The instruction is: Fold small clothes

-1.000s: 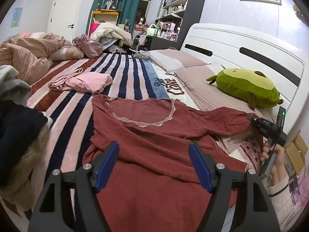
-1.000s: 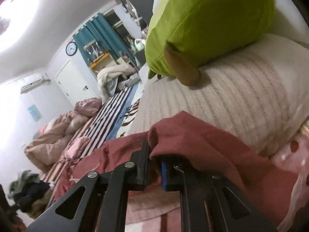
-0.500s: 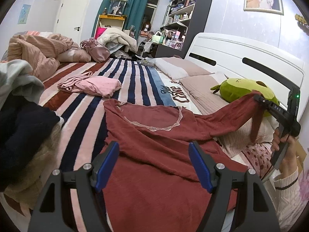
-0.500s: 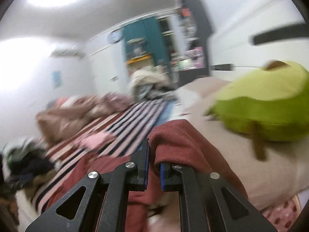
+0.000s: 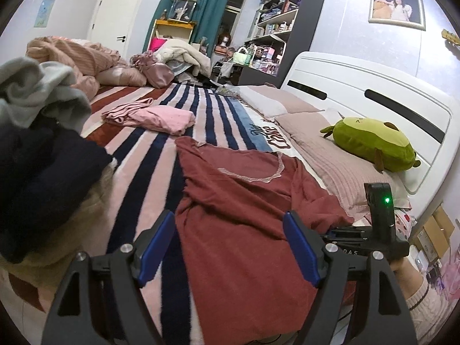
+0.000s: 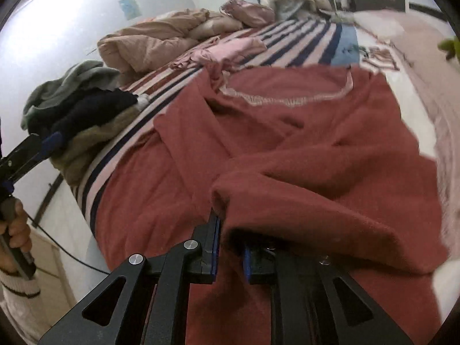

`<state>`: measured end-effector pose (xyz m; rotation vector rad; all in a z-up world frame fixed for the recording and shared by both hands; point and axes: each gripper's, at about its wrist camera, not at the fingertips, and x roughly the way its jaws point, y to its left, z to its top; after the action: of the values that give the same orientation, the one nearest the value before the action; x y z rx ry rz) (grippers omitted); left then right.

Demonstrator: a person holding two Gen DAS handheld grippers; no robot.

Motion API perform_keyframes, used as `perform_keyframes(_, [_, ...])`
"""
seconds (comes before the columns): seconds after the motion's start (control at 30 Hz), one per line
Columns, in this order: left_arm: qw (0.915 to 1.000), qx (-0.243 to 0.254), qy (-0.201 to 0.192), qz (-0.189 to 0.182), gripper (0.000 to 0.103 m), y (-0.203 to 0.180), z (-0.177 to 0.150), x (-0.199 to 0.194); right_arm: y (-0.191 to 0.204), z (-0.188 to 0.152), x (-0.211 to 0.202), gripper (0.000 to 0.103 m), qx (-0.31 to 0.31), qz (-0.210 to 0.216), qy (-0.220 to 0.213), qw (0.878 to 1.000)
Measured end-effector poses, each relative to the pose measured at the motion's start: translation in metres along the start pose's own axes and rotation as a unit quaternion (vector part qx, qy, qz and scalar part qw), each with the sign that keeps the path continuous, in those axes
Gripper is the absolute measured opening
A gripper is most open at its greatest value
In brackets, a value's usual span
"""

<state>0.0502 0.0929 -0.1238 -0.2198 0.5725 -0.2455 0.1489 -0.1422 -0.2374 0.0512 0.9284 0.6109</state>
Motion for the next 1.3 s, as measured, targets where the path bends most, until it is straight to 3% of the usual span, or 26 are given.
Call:
perform_keyframes(0.17, [1.0,-0.003,-0.004,-0.002,0.075,-0.001,0.0,-0.001,-0.003,-0.012,-0.04,0.045,0.012,0.028,-0.018,0.999])
perform_keyframes(0.27, [1.0,0.002,-0.003,-0.004,0.075,-0.005,0.002,0.002,-0.016,-0.02,-0.073,0.047,0.022,0.045,-0.05,0.997])
perform_keyframes(0.37, [1.0,0.002,-0.003,-0.009,0.075,-0.008,0.003,0.006,-0.049,-0.023,-0.105,0.058,0.074,0.007,-0.086,0.994])
perform_keyframes(0.43, [0.9999,0.001,0.0,-0.011,0.075,-0.011,0.004,0.009,-0.075,-0.026,-0.119,0.078,0.103,-0.032,-0.101,0.989])
perform_keyframes(0.53, [0.9999,0.008,0.002,-0.009,0.075,-0.018,0.006,0.011,-0.106,-0.027,-0.114,0.08,0.139,-0.055,-0.091,0.985])
perform_keyframes(0.6, [0.9999,0.007,0.0,-0.009,0.075,-0.021,0.008,0.01,-0.12,-0.026,-0.096,0.08,0.156,-0.061,-0.061,0.984])
perform_keyframes(0.7, [0.9999,0.008,0.0,-0.007,0.075,-0.021,0.009,0.009,-0.122,-0.026,-0.074,0.08,0.153,-0.056,-0.044,0.986])
perform_keyframes(0.73, [0.9999,0.01,0.001,-0.002,0.075,-0.022,0.01,0.008,-0.117,-0.025,-0.073,0.075,0.14,-0.062,-0.051,0.987])
perform_keyframes(0.8, [0.9999,0.012,0.001,0.002,0.075,-0.022,0.011,0.008,-0.109,-0.022,-0.073,0.045,0.115,-0.07,-0.059,0.989])
perform_keyframes(0.83, [0.9999,0.011,0.0,0.002,0.075,-0.022,0.012,0.008,-0.106,-0.022,-0.072,0.024,0.109,-0.067,-0.057,0.99])
perform_keyframes(0.87, [0.9999,0.011,-0.001,0.001,0.075,-0.022,0.012,0.008,-0.102,-0.021,-0.07,0.017,0.103,-0.065,-0.055,0.991])
perform_keyframes(0.97, [0.9999,0.015,-0.001,0.002,0.075,-0.023,0.013,0.008,-0.09,-0.019,-0.07,0.007,0.07,-0.094,-0.067,0.991])
perform_keyframes(1.1, [0.9999,0.014,-0.001,-0.004,0.075,-0.022,0.012,0.009,-0.07,-0.013,-0.086,0.003,0.032,-0.111,-0.119,0.986])
perform_keyframes(1.17, [0.9999,0.012,-0.004,-0.007,0.075,-0.02,0.011,0.008,-0.059,-0.008,-0.094,0.002,0.017,-0.103,-0.144,0.984])
perform_keyframes(1.3, [0.9999,0.006,-0.009,-0.003,0.075,-0.01,0.009,0.003,-0.022,0.008,-0.101,0.001,-0.006,-0.043,-0.172,0.984])
